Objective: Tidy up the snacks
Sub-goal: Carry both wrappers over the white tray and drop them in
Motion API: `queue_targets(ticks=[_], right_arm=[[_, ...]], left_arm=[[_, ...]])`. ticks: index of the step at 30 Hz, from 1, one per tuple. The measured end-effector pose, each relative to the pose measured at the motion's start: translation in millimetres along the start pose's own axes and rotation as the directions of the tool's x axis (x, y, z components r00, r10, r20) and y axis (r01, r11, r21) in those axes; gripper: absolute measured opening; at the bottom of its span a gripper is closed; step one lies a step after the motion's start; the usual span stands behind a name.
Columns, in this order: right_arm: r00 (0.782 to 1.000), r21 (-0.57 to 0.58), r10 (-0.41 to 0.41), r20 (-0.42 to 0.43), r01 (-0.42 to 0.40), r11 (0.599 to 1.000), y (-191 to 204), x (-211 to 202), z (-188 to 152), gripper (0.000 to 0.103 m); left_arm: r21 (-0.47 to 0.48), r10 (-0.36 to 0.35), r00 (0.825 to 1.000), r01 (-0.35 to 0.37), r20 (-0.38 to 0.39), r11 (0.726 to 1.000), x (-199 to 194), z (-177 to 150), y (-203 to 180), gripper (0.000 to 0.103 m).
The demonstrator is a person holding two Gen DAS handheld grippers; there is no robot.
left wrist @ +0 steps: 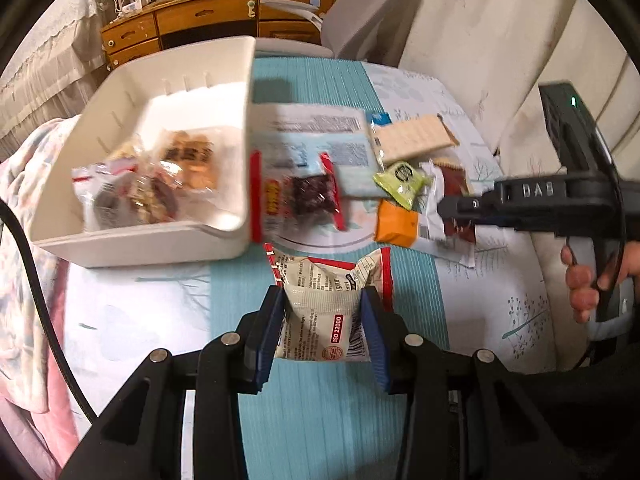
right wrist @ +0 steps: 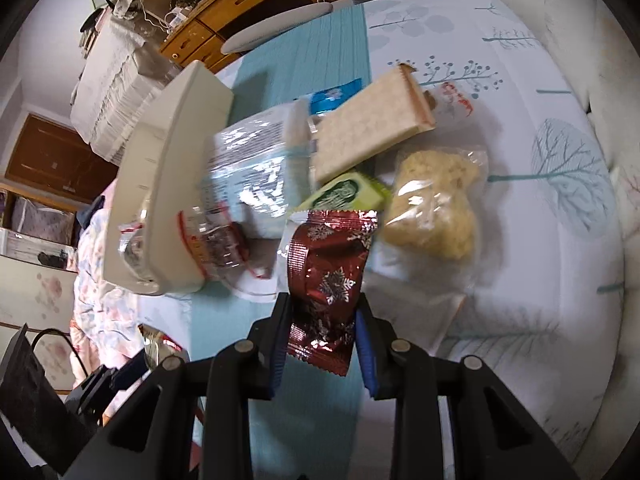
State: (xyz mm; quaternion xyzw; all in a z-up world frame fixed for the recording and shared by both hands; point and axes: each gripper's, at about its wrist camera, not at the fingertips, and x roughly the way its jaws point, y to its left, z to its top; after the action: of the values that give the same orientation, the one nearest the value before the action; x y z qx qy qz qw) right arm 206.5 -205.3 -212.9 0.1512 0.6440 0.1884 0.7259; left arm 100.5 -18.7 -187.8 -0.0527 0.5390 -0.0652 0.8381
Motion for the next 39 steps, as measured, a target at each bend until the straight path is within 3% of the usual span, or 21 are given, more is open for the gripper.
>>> queue_targets(ticks=[6, 18, 24, 33, 37, 39], right_arm=[[0.996, 0.076, 0.092, -0.008, -0.091, 0.993, 32, 1, -11, 0.030], [0.977, 0.089, 0.185, 0.109, -0.195, 0.977, 122, 10, -10, 0.030], [0.967, 0.085, 0.199, 0.159, -0.214, 0.973, 157, 24, -5, 0.030], [0.956, 0.107, 0.198, 0.216, -0.225, 0.968, 191, 54, 1, 0.032], [0.954, 0.117, 0.174, 0.243, -0.207, 0.971, 201, 64, 3, 0.033], [0.955, 0.125, 0.165, 0.248, -0.201, 0.972, 201, 66, 2, 0.043]], left_arm=[[0.011, -0.005, 0.999, 0.004, 0.053, 1.000, -38, 17, 33, 0.038], [0.088, -0.013, 0.995, 0.005, 0.096, 0.996, -76, 54, 104, 0.038], [0.113, -0.011, 0.992, -0.003, 0.125, 0.994, -78, 73, 144, 0.038], [0.058, 0.004, 0.992, -0.011, 0.125, 0.998, -59, 101, 199, 0.040], [0.031, -0.004, 0.998, 0.002, 0.062, 1.000, -44, 103, 213, 0.054], [0.029, -0.011, 0.999, 0.010, 0.038, 1.000, -39, 102, 216, 0.067]])
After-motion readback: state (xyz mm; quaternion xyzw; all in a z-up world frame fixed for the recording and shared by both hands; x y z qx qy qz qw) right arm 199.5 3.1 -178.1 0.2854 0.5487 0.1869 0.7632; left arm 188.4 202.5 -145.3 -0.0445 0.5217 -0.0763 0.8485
